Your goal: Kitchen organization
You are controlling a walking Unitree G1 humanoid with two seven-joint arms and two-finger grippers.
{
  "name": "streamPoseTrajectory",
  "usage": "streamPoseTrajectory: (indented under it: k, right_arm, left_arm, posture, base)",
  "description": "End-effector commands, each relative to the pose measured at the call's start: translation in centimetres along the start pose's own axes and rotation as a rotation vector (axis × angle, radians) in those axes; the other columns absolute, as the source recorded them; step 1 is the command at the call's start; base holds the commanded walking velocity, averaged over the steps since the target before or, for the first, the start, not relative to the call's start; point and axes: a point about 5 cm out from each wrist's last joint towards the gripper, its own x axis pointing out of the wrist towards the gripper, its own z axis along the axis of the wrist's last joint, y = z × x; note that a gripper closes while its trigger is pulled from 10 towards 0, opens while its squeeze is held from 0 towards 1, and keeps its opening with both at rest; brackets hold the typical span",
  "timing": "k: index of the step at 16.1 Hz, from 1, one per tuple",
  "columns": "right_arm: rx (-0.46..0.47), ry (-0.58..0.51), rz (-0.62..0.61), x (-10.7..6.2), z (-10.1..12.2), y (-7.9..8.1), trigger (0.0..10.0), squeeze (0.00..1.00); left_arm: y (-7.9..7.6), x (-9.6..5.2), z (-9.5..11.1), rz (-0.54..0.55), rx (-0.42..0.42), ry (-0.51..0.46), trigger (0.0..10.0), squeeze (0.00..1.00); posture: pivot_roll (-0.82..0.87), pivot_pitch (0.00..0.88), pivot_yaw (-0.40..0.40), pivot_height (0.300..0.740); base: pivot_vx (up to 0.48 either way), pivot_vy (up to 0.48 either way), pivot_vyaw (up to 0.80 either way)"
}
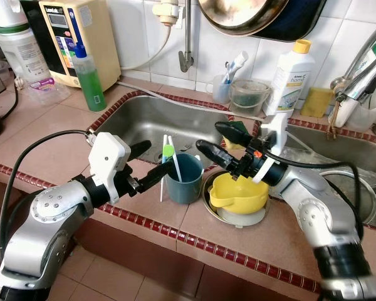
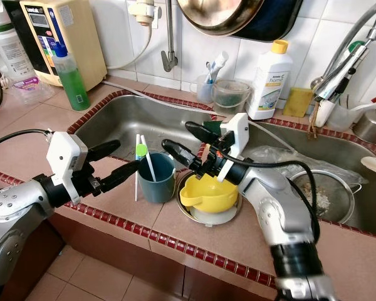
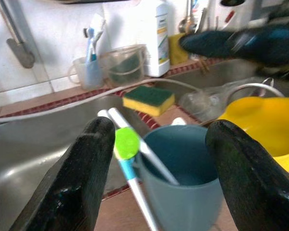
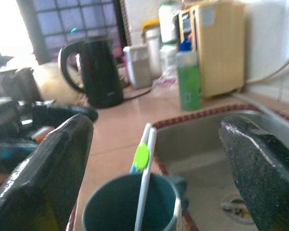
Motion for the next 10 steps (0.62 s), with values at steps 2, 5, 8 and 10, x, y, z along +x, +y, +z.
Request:
streamPoseTrajectory:
  k: [2, 5, 8, 10]
  right_arm:
    - [-0.022, 0.051, 0.052, 0.5, 0.1, -0.8, 10.0, 0.00]
    - [-0.037, 0.089, 0.075, 1.1, 0.2, -1.8, 10.0, 0.00]
    - [-0.041, 0.095, 0.078, 2.1, 0.4, -2.1, 10.0, 0.00]
    - [-0.043, 0.090, 0.115, 3.3, 0.2, -1.7, 10.0, 0.00]
  left_arm:
    - [-0.2, -0.3, 0.4, 0.008, 0.009, 0.005, 10.0, 0.00]
    - [-0.5, -0.4, 1.0, 0.019, -0.007, -0.006, 10.0, 0.00]
    - [-0.6, -0.4, 1.3, 0.044, -0.020, -0.005, 10.0, 0.00]
    - [-0.2, -0.8, 1.5, 0.085, -0.045, 0.006, 10.0, 0.00]
  posture:
    - [-0.08, 0.029, -0.010, 0.740]
    - [-0.07, 0.031, -0.030, 0.740]
    - [-0.06, 0.031, -0.043, 0.740]
    - [-0.06, 0.035, -0.053, 0.740]
  base:
    - [0.000, 0.000, 0.00]
    - [0.000, 0.000, 0.00]
    - [0.000, 0.000, 0.00]
    - [0.000, 0.000, 0.00]
